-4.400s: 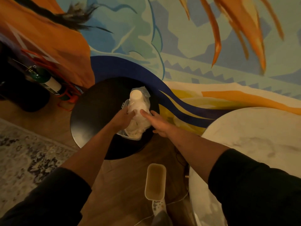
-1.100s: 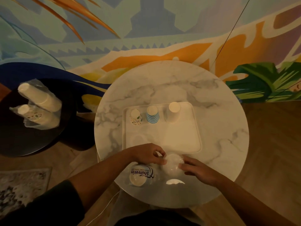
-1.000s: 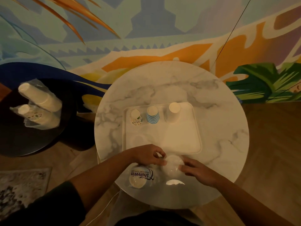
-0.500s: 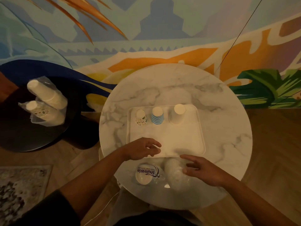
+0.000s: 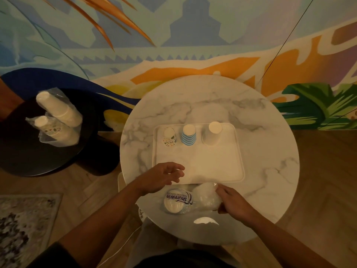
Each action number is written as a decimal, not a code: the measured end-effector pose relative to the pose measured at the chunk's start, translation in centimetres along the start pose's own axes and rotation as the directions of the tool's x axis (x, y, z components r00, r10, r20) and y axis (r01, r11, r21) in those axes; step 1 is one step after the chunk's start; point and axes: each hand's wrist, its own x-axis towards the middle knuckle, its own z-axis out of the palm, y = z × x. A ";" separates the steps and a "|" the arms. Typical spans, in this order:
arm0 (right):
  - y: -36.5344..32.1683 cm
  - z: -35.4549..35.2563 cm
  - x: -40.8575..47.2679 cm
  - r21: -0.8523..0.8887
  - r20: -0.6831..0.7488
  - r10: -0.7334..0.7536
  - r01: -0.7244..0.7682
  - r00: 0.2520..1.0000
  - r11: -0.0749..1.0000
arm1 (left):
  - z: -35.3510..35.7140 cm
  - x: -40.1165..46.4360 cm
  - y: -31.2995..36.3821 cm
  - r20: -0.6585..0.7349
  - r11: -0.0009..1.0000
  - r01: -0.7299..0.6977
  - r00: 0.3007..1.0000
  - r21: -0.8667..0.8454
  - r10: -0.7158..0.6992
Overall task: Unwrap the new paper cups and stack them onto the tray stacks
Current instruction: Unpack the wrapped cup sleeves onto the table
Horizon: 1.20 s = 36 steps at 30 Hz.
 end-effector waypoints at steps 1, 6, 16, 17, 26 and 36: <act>0.1 0.2 -0.2 0.043 0.001 0.028 -0.028 1.000 0.999 | 0.0 -0.3 -0.1 -0.016 1.000 -0.005 1.000 -0.017 0.005; 0.2 1.1 -1.2 0.179 0.035 0.103 -0.108 0.994 0.978 | 0.0 -1.7 -0.7 -0.067 0.997 -0.028 0.997 -0.071 0.024; 0.3 0.6 -2.2 0.131 0.088 0.077 -0.088 0.993 0.988 | -0.3 -2.9 -0.6 -0.088 0.995 -0.012 0.996 -0.099 0.003; 0.2 0.5 -2.3 0.136 0.092 0.084 -0.096 0.992 0.986 | -0.3 -3.0 -0.6 -0.087 0.995 -0.012 0.996 -0.096 0.003; -0.2 0.0 -2.9 0.072 0.087 0.128 -0.134 0.988 0.988 | -0.8 -3.8 -0.8 -0.101 0.995 -0.008 0.995 -0.099 -0.002; -6.6 -1.2 0.3 -0.156 -0.025 -0.157 0.151 0.987 0.976 | -5.2 -5.5 -1.4 -0.296 0.994 -0.025 0.955 -0.109 -0.009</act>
